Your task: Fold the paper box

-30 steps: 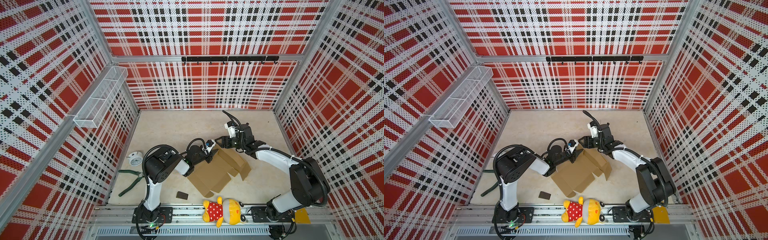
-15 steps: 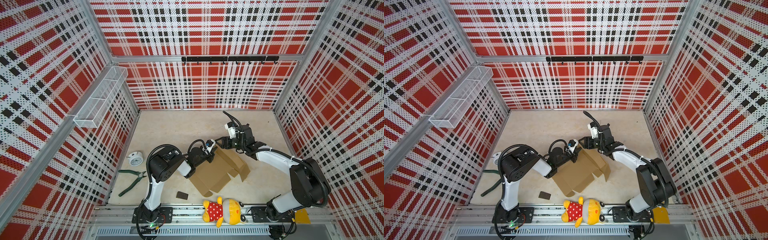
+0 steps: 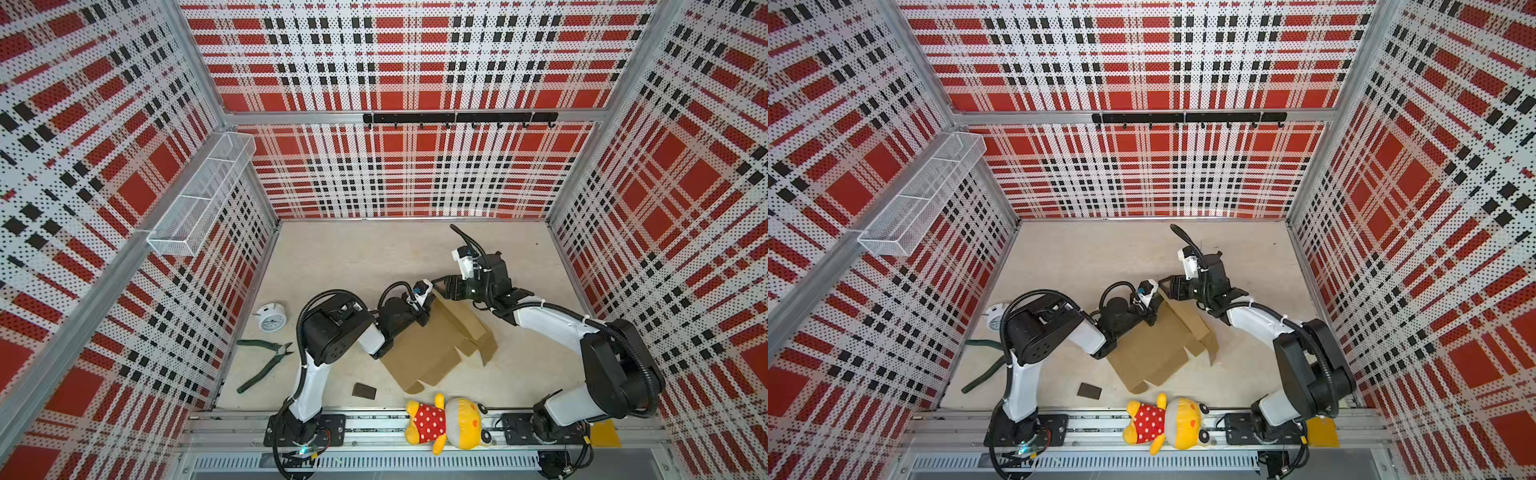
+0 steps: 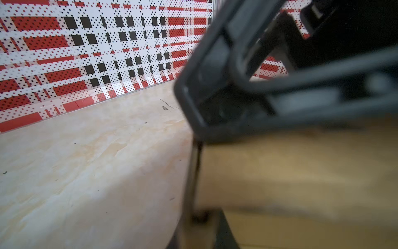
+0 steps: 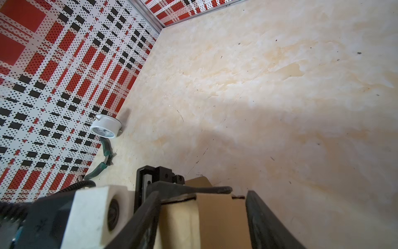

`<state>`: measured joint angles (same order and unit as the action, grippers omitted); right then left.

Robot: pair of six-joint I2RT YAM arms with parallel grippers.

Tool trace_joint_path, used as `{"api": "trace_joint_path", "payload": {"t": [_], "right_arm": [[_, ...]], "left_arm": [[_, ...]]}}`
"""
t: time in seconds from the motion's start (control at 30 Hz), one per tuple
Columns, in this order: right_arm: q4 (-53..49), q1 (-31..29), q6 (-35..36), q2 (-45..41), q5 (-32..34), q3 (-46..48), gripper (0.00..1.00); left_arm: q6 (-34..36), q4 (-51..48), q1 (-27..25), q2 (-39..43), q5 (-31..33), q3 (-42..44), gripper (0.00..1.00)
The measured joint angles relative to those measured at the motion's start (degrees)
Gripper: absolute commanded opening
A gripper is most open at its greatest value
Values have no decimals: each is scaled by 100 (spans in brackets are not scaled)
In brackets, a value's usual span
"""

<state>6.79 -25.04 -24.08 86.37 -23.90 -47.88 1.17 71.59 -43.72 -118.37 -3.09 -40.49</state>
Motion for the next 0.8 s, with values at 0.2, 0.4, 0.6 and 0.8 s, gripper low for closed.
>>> {"api": "trace_joint_path", "payload": {"t": [0.2, 0.4, 0.6, 0.8], "right_arm": [[-74, 4, 4, -81, 55, 39, 63], [-76, 4, 2, -92, 76, 50, 63], [-39, 17, 0, -105, 76, 74, 62], [-37, 42, -72, -105, 52, 76, 62]], "left_arm": [[-92, 68, -48, -81, 2, -52, 12], [-118, 87, -74, -116, 83, -122, 3], [-136, 114, -118, -140, 157, -133, 0], [-133, 122, -179, -160, 319, -157, 13]]}}
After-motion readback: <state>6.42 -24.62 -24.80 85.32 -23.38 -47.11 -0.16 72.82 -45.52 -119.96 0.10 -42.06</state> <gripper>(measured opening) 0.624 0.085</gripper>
